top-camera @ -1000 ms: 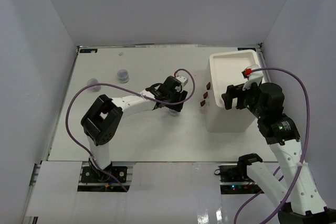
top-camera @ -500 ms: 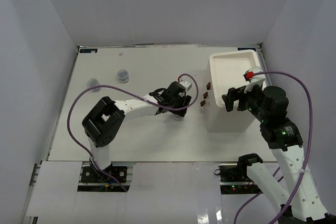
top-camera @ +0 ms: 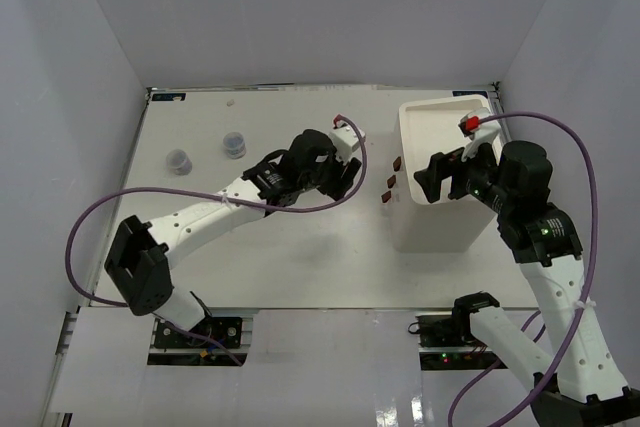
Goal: Sort the stationery into containers
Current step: Place the stationery in the storage box.
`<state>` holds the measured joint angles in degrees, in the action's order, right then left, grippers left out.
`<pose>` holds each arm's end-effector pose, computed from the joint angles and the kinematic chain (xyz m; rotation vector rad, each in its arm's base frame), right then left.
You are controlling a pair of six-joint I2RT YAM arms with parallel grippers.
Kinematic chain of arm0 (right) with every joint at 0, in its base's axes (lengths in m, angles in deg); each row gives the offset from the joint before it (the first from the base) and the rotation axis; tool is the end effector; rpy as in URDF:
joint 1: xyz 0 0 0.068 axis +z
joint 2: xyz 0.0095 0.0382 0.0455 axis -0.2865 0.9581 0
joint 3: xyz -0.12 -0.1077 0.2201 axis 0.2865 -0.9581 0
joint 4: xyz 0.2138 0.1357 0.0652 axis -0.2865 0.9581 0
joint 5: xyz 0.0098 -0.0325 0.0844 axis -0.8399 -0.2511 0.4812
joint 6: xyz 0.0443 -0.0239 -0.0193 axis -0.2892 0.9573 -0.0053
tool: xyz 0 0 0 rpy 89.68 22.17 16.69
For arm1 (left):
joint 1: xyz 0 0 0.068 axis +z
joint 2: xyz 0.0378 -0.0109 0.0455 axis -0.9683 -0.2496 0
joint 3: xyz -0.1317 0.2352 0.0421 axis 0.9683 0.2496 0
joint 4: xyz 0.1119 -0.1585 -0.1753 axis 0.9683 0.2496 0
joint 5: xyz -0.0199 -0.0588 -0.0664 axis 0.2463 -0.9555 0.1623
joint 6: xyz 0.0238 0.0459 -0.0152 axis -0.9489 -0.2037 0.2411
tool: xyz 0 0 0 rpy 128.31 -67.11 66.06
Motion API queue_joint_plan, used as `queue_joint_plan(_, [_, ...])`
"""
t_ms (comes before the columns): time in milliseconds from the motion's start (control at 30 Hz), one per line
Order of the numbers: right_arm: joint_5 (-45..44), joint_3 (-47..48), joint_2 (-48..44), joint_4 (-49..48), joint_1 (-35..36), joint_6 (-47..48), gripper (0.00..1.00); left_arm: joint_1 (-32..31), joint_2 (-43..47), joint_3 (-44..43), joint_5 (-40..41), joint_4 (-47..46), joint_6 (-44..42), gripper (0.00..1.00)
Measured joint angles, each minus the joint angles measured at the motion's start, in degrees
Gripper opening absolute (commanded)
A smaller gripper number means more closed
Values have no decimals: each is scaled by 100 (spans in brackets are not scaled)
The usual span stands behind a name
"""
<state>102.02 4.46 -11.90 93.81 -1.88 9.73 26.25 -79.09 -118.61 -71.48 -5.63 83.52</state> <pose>0.1450 0.0460 0.3997 -0.4375 1.8086 0.3408 0.2319 -0.2656 0.2941 0.8464 2.0526 -0.4202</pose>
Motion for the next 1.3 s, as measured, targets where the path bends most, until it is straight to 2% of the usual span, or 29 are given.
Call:
queue_joint_plan(233, [-120, 203, 42, 66, 0, -210, 90, 0, -13, -1624, -413, 643, -758, 60])
queue_joint_plan(533, [-955, 20, -647, 114, 0, -468, 90, 0, -1158, -3685, -1390, 717, -975, 60])
queue_joint_plan(1000, [-1451, -579, -940, 133, 0, -625, 90, -52, -2271, -4494, -2306, 181, -966, 62])
queue_joint_plan(1300, [-1528, -616, -1038, 125, 0, -625, 90, -111, -2599, -4721, -2518, -59, -970, 70])
